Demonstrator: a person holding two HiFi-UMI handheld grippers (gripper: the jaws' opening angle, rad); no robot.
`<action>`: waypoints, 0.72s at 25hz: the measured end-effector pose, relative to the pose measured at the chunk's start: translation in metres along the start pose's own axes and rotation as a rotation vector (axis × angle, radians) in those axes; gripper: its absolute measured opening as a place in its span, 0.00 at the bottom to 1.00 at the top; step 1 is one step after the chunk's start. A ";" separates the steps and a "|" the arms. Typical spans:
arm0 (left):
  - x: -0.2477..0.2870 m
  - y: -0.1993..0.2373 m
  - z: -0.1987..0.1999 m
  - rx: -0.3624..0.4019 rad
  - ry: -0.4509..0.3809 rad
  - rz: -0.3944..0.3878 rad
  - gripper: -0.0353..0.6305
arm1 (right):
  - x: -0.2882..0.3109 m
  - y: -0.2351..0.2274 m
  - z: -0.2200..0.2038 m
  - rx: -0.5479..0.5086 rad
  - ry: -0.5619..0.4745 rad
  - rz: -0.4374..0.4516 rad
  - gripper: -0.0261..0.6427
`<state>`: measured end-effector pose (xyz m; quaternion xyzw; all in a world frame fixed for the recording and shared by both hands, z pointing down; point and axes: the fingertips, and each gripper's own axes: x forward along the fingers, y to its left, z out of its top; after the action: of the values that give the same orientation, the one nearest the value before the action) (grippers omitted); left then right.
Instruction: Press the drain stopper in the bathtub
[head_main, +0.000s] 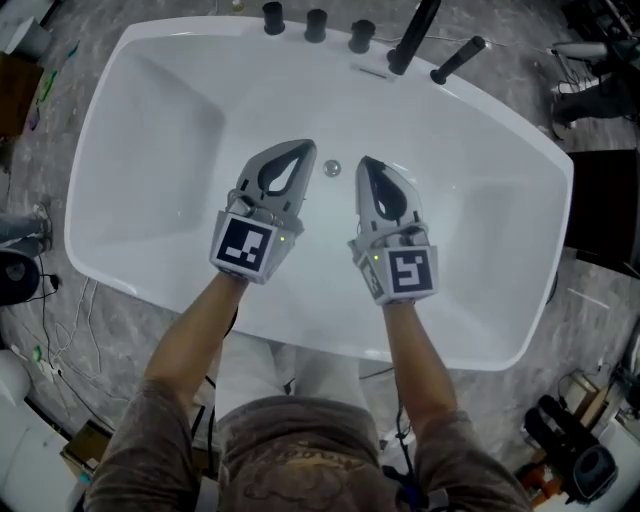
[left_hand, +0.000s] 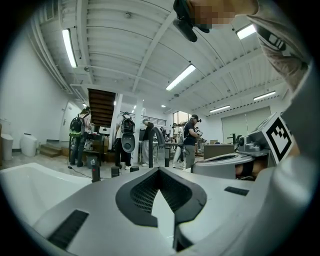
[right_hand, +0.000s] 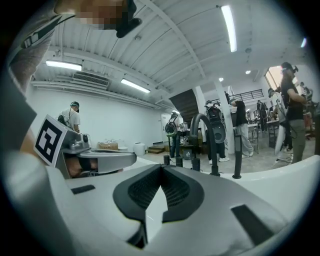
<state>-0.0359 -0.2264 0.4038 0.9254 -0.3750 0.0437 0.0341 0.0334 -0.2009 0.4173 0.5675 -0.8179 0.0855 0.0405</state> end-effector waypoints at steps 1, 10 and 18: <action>0.004 0.002 -0.008 0.005 0.001 -0.003 0.06 | 0.003 -0.002 -0.009 -0.001 0.002 0.000 0.04; 0.031 0.010 -0.080 -0.004 0.005 -0.035 0.05 | 0.036 -0.022 -0.081 0.000 0.013 0.004 0.04; 0.057 0.018 -0.131 -0.019 0.006 -0.043 0.06 | 0.063 -0.038 -0.134 -0.003 0.030 0.009 0.04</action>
<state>-0.0150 -0.2667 0.5406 0.9327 -0.3554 0.0420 0.0447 0.0430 -0.2470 0.5628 0.5625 -0.8199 0.0928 0.0534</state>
